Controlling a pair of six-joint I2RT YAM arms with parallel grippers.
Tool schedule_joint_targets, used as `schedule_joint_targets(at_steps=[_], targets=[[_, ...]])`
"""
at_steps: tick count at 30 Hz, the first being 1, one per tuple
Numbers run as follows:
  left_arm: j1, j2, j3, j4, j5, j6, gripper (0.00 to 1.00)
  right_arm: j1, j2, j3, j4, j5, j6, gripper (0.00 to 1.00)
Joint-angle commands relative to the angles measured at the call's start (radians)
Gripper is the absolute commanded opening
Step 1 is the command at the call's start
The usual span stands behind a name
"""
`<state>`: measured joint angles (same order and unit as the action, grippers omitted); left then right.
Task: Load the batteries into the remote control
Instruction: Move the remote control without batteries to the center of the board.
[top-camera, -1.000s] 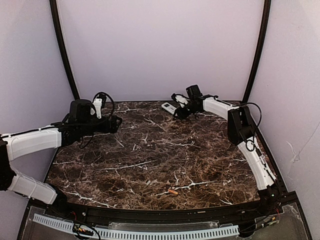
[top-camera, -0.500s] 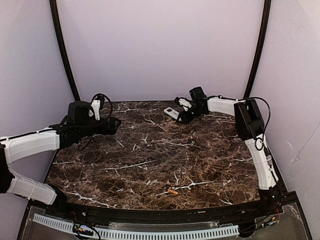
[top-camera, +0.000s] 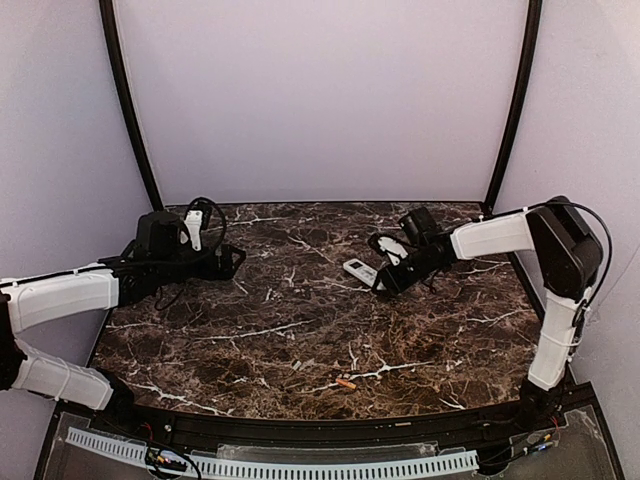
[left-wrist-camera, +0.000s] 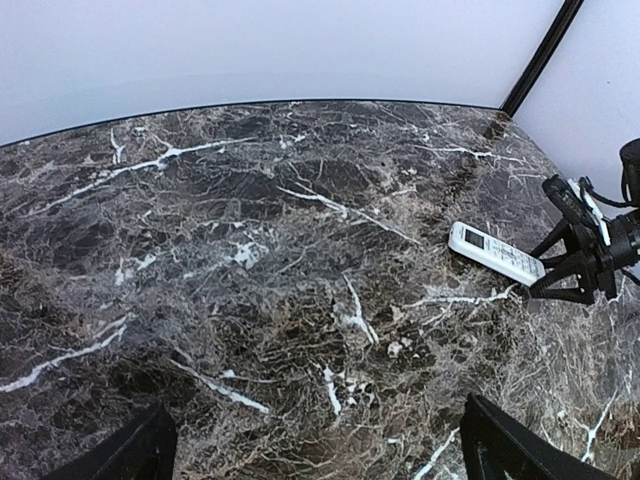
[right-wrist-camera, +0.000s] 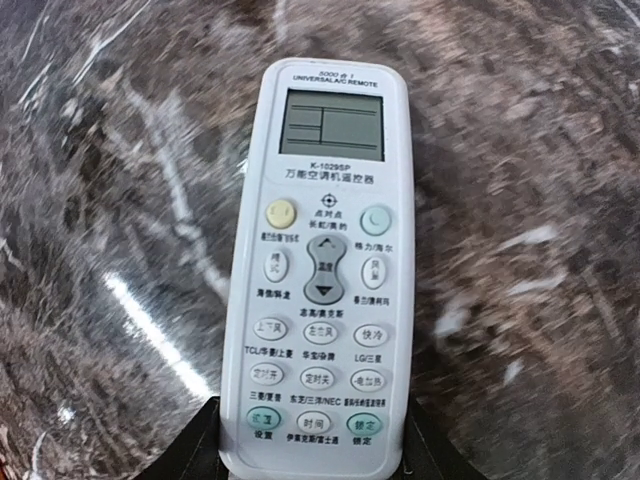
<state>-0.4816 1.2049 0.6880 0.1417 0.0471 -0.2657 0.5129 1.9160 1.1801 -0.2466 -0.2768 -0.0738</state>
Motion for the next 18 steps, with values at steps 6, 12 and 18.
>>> schedule_joint_targets(at_steps=[6,12,18], targets=[[-0.045,-0.026,-0.053,0.056,0.039,-0.037,1.00,0.225,-0.174,-0.277,0.062,0.184,0.180,0.28],[-0.069,-0.006,-0.045,0.029,0.023,-0.026,1.00,0.306,-0.183,-0.337,0.026,0.217,0.217,0.35],[-0.076,-0.024,-0.052,0.018,0.015,-0.008,1.00,0.317,-0.156,-0.270,-0.059,0.212,0.194,0.69]])
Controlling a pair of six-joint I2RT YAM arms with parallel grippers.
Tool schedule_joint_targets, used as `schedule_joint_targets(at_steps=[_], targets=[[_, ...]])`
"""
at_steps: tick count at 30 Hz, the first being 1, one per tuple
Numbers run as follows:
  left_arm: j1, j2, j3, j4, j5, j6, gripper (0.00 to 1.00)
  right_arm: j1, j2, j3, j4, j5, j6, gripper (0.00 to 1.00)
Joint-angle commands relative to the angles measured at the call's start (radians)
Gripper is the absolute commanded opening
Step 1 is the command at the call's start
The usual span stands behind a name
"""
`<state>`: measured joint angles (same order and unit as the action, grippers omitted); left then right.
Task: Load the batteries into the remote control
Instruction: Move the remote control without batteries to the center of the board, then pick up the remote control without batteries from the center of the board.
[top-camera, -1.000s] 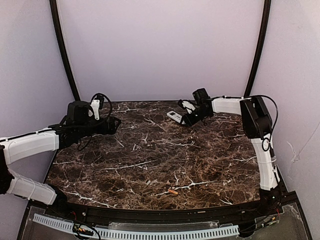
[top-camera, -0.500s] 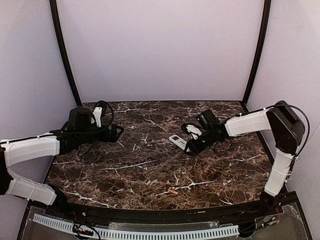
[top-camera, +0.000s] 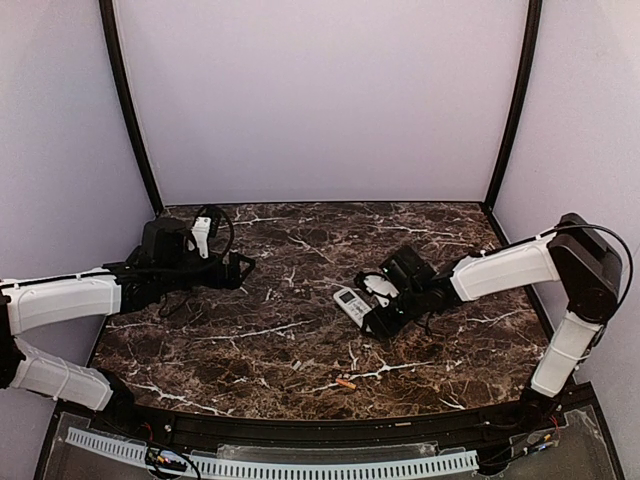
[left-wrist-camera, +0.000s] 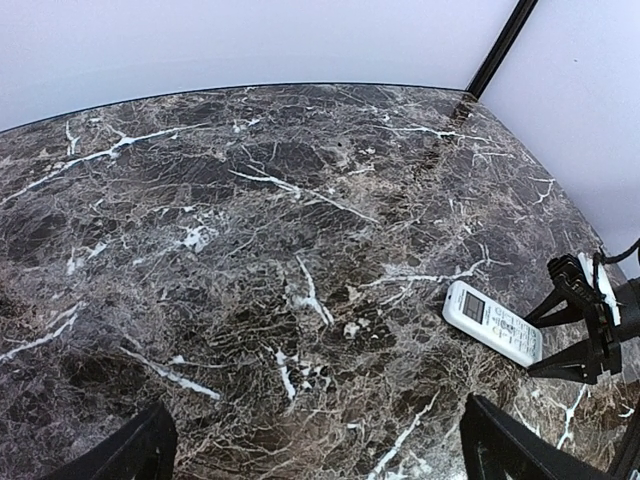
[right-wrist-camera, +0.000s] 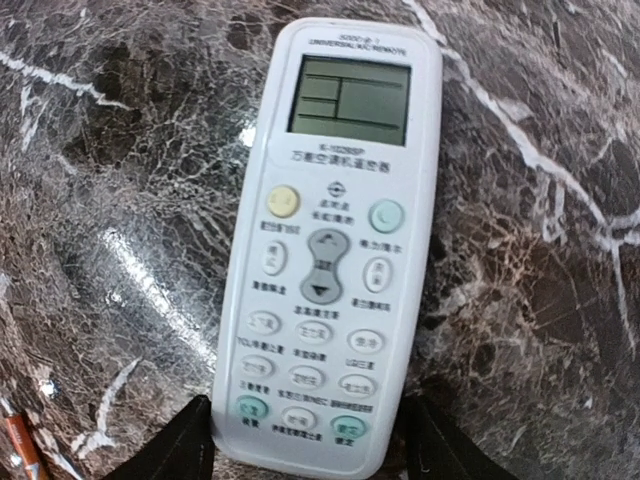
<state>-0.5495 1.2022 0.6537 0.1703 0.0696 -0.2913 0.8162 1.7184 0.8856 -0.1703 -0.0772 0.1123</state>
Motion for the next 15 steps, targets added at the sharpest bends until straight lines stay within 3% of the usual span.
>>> schedule_joint_targets(at_steps=[1,4,10,15], targets=[[-0.008,-0.029,-0.020,-0.013,-0.012,0.019,1.00,0.014,0.049,0.043,-0.152,0.016,0.002,0.72],[-0.009,-0.041,-0.026,-0.017,-0.023,0.016,1.00,0.014,0.078,0.100,-0.192,0.025,-0.026,0.78],[-0.020,-0.052,-0.039,-0.032,-0.054,0.011,1.00,0.014,0.194,0.249,-0.270,0.031,-0.065,0.76],[-0.024,-0.087,-0.063,-0.037,-0.205,-0.014,1.00,0.014,0.270,0.339,-0.296,0.021,-0.075,0.73]])
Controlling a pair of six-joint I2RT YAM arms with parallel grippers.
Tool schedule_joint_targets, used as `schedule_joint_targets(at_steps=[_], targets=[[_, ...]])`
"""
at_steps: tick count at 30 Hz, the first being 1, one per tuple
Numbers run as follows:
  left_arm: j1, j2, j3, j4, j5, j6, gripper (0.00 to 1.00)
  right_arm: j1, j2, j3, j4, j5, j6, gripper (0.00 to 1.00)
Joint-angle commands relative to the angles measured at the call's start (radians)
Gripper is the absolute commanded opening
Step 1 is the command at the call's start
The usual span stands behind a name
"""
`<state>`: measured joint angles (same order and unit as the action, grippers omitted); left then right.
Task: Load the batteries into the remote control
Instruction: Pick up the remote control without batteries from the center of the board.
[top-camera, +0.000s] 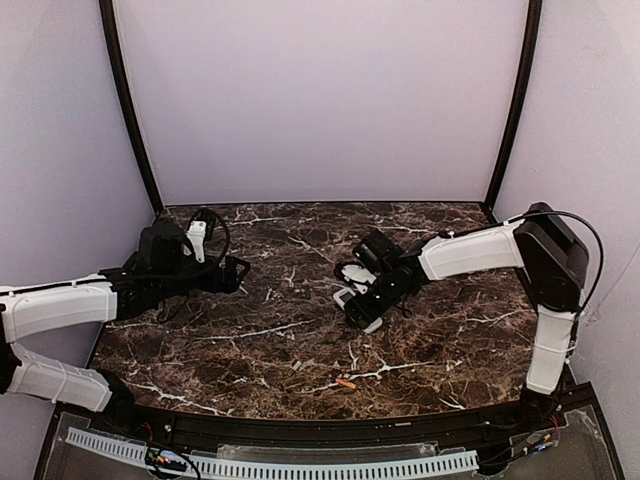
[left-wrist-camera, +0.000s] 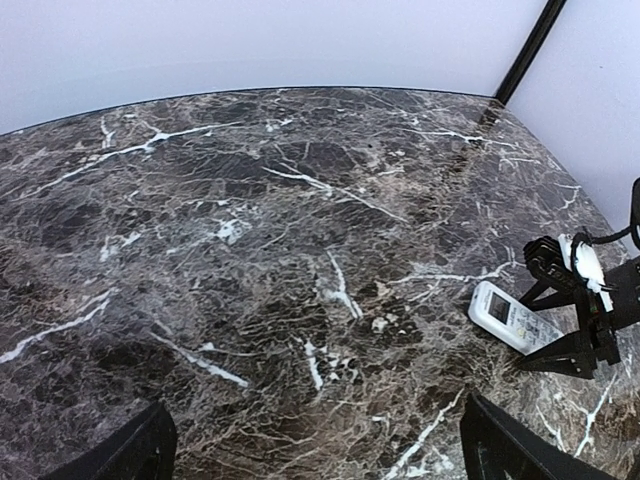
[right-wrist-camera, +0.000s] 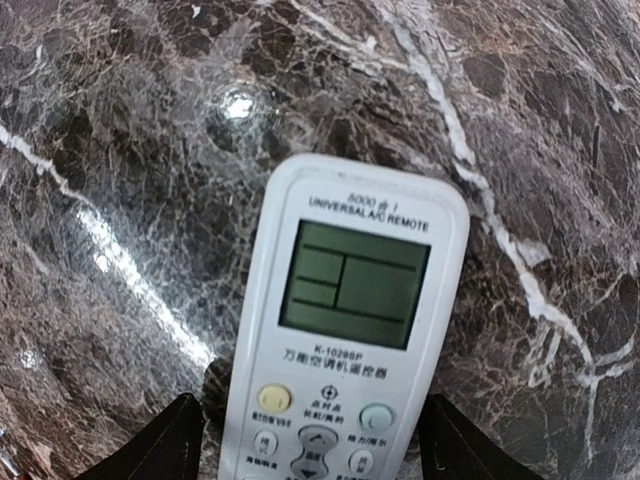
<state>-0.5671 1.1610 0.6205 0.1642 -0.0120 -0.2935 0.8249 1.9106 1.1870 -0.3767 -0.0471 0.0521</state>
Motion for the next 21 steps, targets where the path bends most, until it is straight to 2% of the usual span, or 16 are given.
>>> schedule_joint_targets(at_steps=[1,5,9,12,15,21], targets=[[-0.007,-0.059,-0.030,-0.042,-0.158,-0.005,1.00,0.005,0.096,0.058,-0.095,-0.012,-0.018,0.71],[-0.005,-0.121,-0.068,-0.005,-0.207,0.024,1.00,0.003,0.142,0.110,-0.108,-0.024,-0.031,0.63],[-0.007,-0.201,-0.140,0.098,-0.184,0.011,1.00,-0.007,0.154,0.135,-0.117,-0.047,-0.035,0.45],[-0.007,-0.208,-0.130,0.087,-0.115,0.021,1.00,-0.025,0.124,0.132,-0.109,-0.090,-0.037,0.34],[-0.007,-0.175,-0.087,0.049,-0.050,0.037,1.00,-0.045,0.062,0.122,-0.071,-0.152,-0.037,0.30],[-0.009,-0.146,-0.112,0.181,0.130,0.025,1.00,-0.080,-0.141,0.095,0.079,-0.293,-0.044,0.28]])
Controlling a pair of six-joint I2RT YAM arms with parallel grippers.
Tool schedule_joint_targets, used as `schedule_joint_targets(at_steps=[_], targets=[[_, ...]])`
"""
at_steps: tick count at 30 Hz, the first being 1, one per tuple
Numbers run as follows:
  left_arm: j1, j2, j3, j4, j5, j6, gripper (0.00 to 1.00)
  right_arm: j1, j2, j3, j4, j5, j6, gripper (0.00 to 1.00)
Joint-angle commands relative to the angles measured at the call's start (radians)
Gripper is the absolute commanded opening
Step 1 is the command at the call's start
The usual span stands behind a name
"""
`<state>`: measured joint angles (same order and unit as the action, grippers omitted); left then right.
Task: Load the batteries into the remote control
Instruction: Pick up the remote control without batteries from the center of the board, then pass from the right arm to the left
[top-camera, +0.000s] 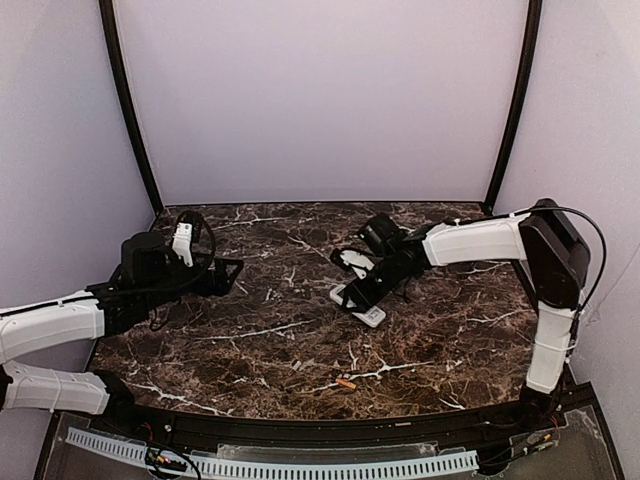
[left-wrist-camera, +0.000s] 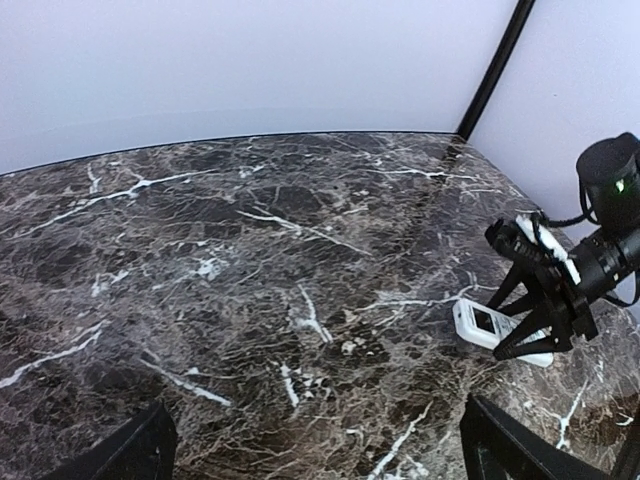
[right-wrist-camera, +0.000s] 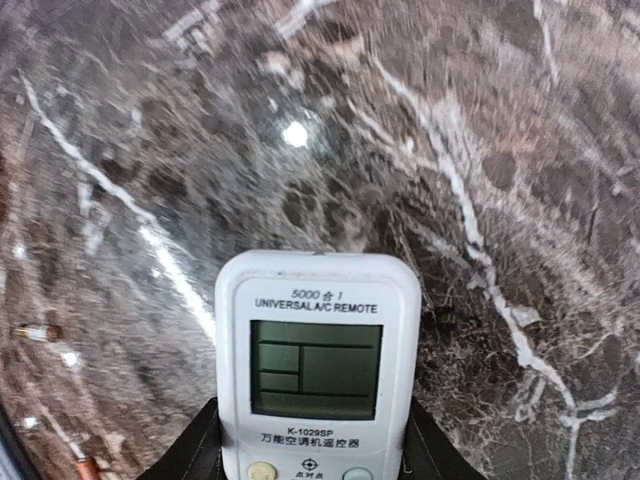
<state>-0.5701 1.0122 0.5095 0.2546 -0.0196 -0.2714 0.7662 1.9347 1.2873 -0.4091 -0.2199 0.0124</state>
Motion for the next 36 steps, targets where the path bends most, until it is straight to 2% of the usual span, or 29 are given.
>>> schedule_joint_targets(at_steps=[1,7,15,17,20,24,31,36], targets=[[-0.006,0.007,0.003,0.103,0.174,-0.001,1.00,-0.030,-0.195,-0.006,0.138,-0.156,-0.005,0.27],[-0.077,0.016,-0.004,0.213,0.266,0.009,1.00,-0.062,-0.344,-0.016,0.277,-0.318,0.028,0.27],[-0.279,0.123,0.085,0.357,0.313,0.065,1.00,-0.065,-0.461,-0.089,0.566,-0.506,0.194,0.25],[-0.311,0.166,0.120,0.378,0.286,0.053,1.00,-0.065,-0.479,-0.118,0.646,-0.514,0.259,0.25],[-0.360,0.223,0.163,0.416,0.160,0.051,1.00,-0.056,-0.493,-0.156,0.721,-0.476,0.341,0.25],[-0.428,0.307,0.248,0.385,0.046,0.090,1.00,-0.035,-0.502,-0.210,0.847,-0.467,0.409,0.26],[-0.433,0.386,0.279,0.499,0.233,0.052,1.00,-0.022,-0.483,-0.251,1.008,-0.566,0.482,0.25],[-0.434,0.411,0.303,0.533,0.289,0.040,1.00,0.001,-0.458,-0.265,1.118,-0.636,0.533,0.25]])
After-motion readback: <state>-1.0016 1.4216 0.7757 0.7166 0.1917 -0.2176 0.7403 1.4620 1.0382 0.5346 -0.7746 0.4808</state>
